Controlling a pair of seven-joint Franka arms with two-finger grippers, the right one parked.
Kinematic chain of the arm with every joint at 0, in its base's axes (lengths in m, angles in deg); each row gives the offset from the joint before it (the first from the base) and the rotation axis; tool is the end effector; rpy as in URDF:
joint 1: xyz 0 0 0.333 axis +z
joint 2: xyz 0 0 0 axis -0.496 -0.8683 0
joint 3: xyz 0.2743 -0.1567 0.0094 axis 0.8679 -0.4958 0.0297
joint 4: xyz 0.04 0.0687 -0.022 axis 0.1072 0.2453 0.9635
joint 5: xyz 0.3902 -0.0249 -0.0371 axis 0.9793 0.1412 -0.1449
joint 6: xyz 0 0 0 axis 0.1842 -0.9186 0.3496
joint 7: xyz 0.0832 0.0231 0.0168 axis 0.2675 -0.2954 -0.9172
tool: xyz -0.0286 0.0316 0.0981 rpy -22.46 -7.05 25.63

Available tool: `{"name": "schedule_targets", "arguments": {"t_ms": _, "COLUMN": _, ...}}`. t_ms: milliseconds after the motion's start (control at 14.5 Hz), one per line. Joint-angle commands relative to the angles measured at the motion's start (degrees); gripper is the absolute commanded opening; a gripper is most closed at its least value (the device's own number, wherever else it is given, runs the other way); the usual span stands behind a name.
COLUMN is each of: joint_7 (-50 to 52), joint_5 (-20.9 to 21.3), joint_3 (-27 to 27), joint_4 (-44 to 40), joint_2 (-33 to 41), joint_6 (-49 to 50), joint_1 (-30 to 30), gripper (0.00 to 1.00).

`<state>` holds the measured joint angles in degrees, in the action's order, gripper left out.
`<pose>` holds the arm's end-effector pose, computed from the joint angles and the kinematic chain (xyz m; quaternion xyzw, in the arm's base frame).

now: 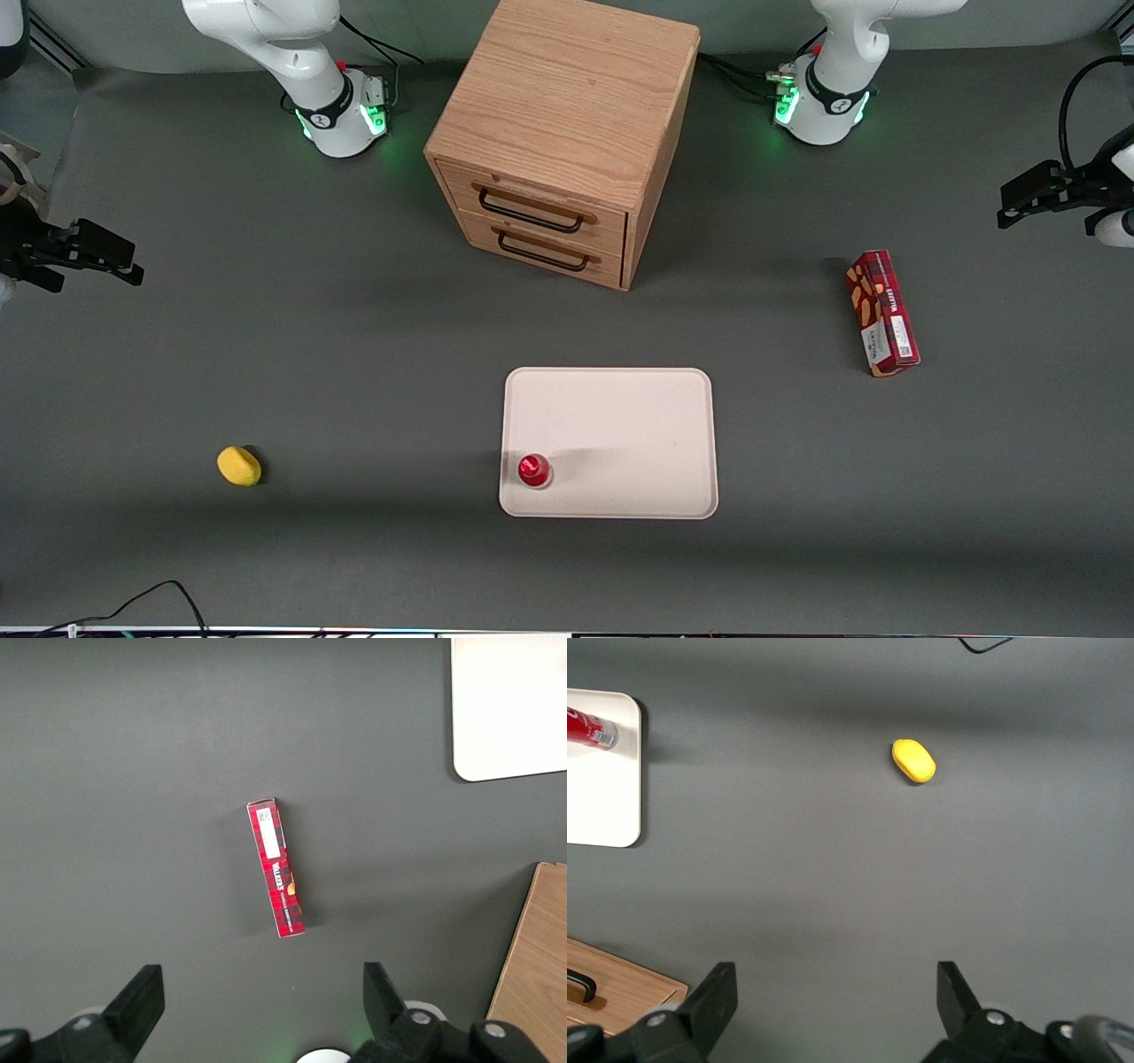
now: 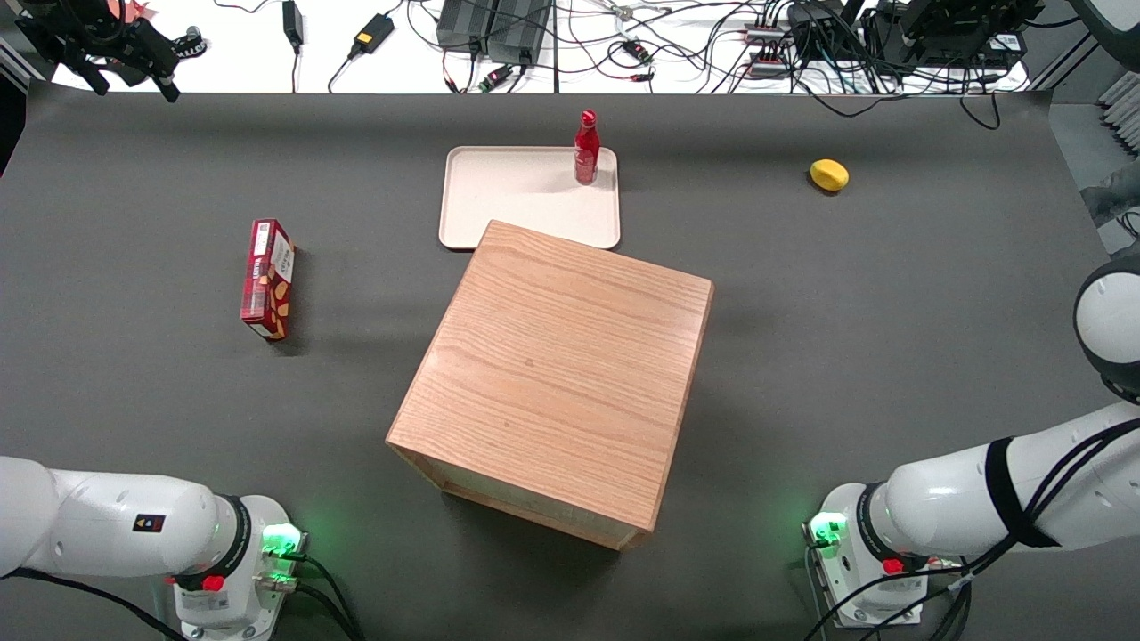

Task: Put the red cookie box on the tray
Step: 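Move the left gripper down over the red plaid cookie box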

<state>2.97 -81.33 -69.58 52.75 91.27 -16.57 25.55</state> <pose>0.5305 0.0108 0.6311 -0.9978 0.0606 0.0270 0.0056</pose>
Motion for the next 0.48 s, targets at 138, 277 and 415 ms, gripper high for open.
{"name": "schedule_targets", "arguments": {"t_ms": 138, "joint_7": -0.7, "joint_5": -0.3, "joint_3": 1.4, "joint_4": -3.1, "joint_2": -1.0, "joint_6": 2.9, "joint_1": -1.3, "gripper": 1.00}}
{"name": "schedule_targets", "arguments": {"t_ms": 277, "joint_7": -1.0, "joint_5": 0.0, "joint_3": 1.5, "joint_4": -3.0, "joint_2": -1.6, "joint_6": 3.3, "joint_1": -1.3, "gripper": 1.00}}
{"name": "schedule_targets", "arguments": {"t_ms": 415, "joint_7": 0.0, "joint_5": 2.2, "joint_3": 1.4, "joint_4": -1.6, "joint_2": -2.3, "joint_6": 6.2, "joint_1": -1.7, "gripper": 1.00}}
